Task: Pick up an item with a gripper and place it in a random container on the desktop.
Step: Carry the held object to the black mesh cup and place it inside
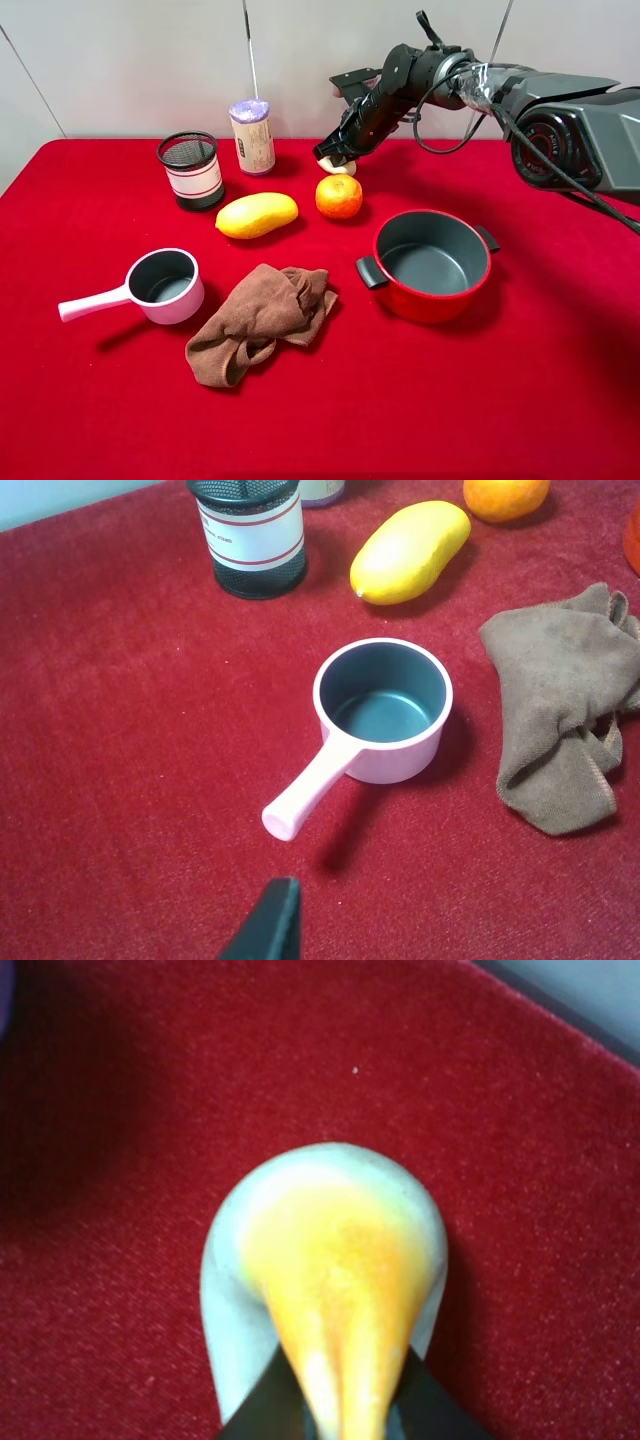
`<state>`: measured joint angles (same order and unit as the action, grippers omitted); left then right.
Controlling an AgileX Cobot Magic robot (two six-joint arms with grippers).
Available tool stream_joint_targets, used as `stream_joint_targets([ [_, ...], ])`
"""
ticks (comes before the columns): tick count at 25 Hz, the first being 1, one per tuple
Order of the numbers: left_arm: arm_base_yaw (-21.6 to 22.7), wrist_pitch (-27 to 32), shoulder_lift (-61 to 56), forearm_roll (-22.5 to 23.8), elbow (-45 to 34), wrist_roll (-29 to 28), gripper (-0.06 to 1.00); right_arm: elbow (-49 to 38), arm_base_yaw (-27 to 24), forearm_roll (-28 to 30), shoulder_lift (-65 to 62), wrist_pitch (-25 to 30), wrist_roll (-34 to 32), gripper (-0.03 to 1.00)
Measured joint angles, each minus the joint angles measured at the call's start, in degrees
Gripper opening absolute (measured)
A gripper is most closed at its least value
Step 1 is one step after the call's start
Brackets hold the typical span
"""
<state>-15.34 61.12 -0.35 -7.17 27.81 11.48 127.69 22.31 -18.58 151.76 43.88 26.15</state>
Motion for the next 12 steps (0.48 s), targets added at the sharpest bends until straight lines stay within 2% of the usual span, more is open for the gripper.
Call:
stream_joint_targets([
  [12, 0.0, 0.0, 0.0, 0.0, 0.0, 0.0, 0.98, 0.0, 0.0, -0.2, -0.1, 0.1, 0.0, 0.00],
])
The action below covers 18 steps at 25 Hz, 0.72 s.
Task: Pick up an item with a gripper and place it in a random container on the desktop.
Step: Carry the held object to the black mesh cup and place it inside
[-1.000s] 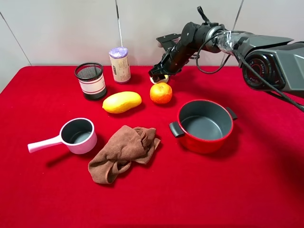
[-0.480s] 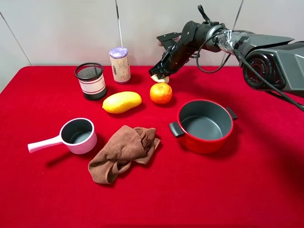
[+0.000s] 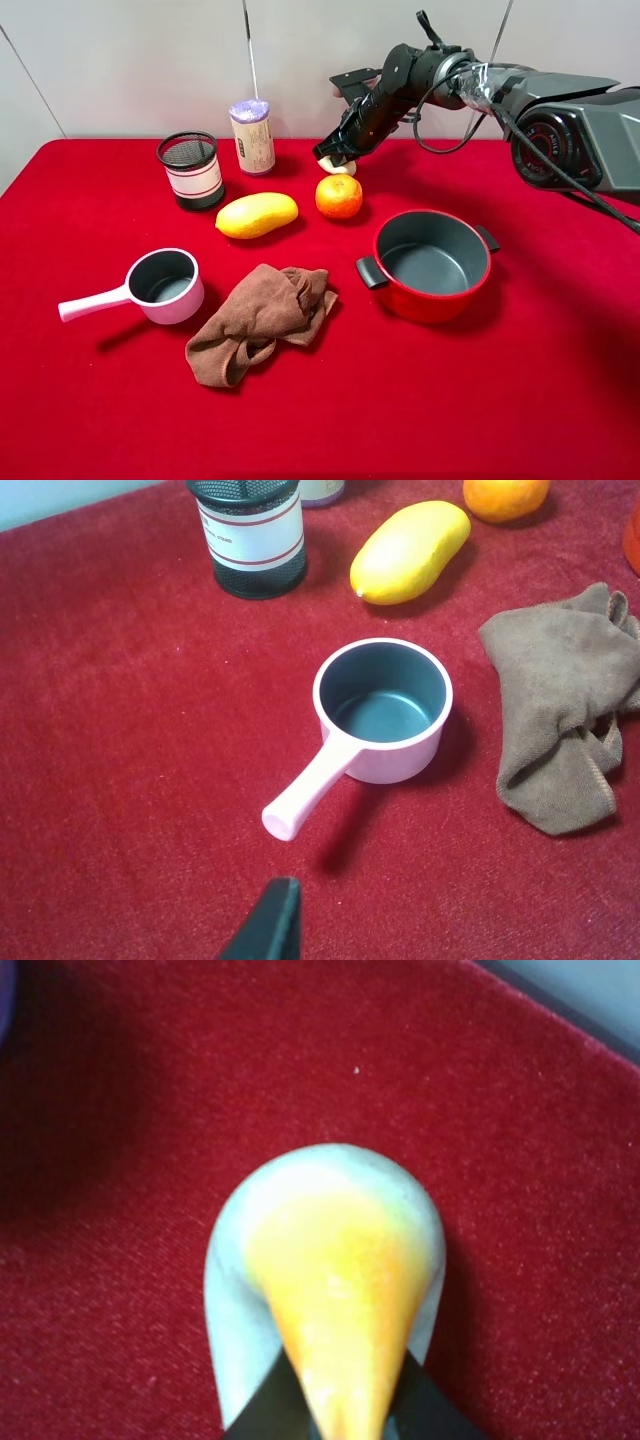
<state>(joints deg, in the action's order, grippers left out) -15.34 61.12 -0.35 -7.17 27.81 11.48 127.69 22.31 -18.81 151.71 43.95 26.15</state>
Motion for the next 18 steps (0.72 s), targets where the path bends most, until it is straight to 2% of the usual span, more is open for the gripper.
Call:
stream_joint_targets([
  [7, 0.0, 0.0, 0.0, 0.0, 0.0, 0.0, 0.98, 0.2, 0.0, 0.1, -0.5, 0.7, 0.0, 0.00],
  [18, 0.0, 0.0, 0.0, 0.0, 0.0, 0.0, 0.98, 9.6, 0.0, 0.5, -0.5, 8.8, 0.0, -0.01],
])
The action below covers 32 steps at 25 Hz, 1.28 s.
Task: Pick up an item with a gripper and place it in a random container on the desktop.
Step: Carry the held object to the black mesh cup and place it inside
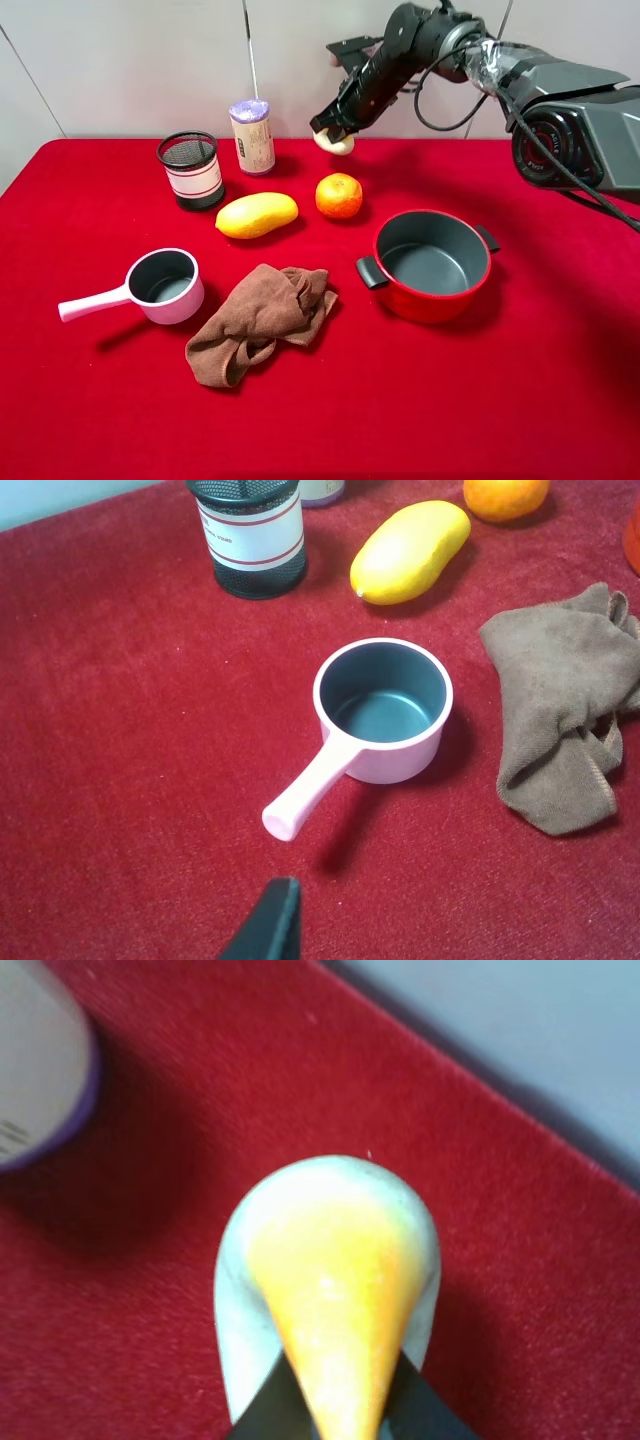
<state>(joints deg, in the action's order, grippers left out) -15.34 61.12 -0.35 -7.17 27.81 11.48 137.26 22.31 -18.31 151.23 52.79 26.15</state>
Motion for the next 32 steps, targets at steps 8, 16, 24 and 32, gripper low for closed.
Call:
stream_joint_targets([
  [8, 0.0, 0.0, 0.0, 0.0, 0.0, 0.0, 0.98, 7.6, 0.0, 0.4, 0.0, 8.2, -1.6, -0.01],
  [16, 0.0, 0.0, 0.0, 0.0, 0.0, 0.0, 0.98, 8.8, 0.9, 3.9, -3.3, 11.2, -2.8, -0.01],
  [24, 0.0, 0.0, 0.0, 0.0, 0.0, 0.0, 0.98, 8.9, 5.1, 5.6, -7.1, 12.4, -3.0, -0.02],
  [32, 0.0, 0.0, 0.0, 0.0, 0.0, 0.0, 0.98, 9.0, 10.0, 6.2, -8.5, 12.5, -3.0, -0.02],
])
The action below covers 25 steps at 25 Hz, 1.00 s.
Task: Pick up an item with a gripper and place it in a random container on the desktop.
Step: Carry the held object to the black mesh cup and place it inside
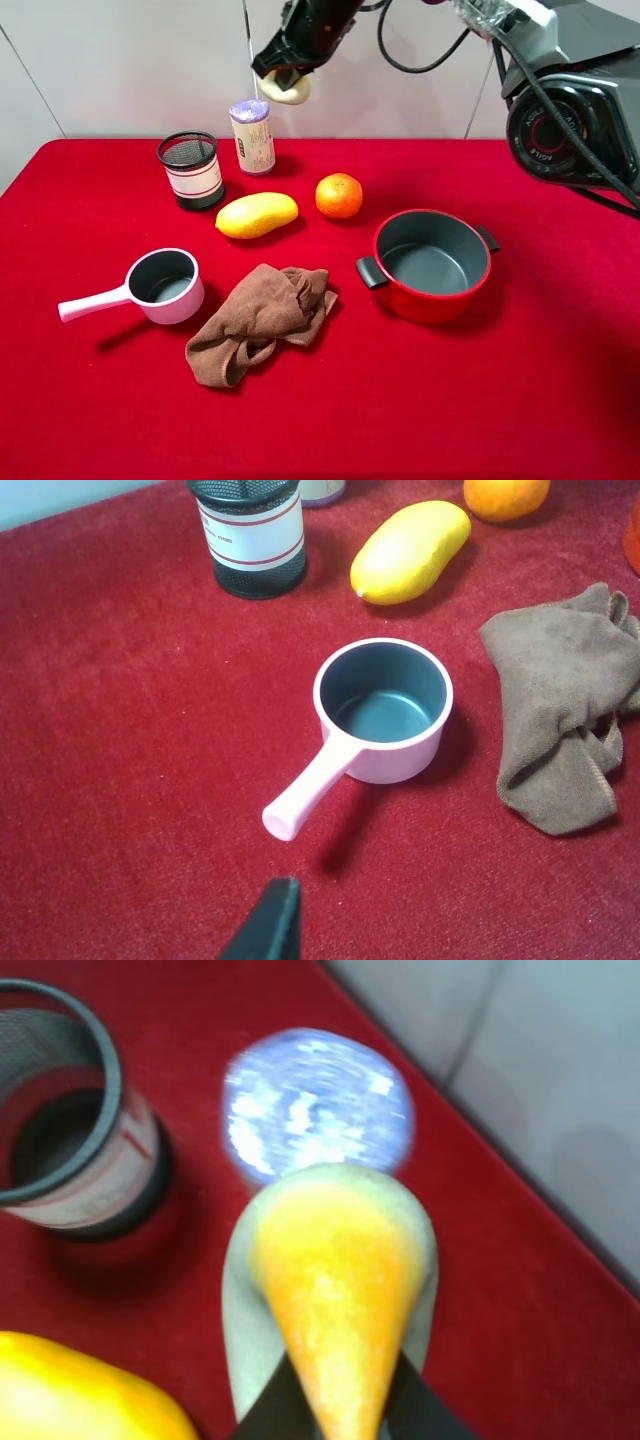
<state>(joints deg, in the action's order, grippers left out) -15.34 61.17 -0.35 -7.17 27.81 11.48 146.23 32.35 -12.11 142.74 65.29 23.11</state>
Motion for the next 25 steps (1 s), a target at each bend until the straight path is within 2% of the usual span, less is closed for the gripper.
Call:
stream_joint_targets([
  [6, 0.0, 0.0, 0.0, 0.0, 0.0, 0.0, 0.98, 0.0, 3.9, 0.2, -0.7, -0.5, 0.0, -0.02],
  [15, 0.0, 0.0, 0.0, 0.0, 0.0, 0.0, 0.98, 0.0, 9.8, 0.2, -0.7, -4.9, 0.0, -0.02],
  [25, 0.0, 0.0, 0.0, 0.0, 0.0, 0.0, 0.98, 0.0, 12.4, -3.5, -0.7, -15.3, 0.0, -0.02],
])
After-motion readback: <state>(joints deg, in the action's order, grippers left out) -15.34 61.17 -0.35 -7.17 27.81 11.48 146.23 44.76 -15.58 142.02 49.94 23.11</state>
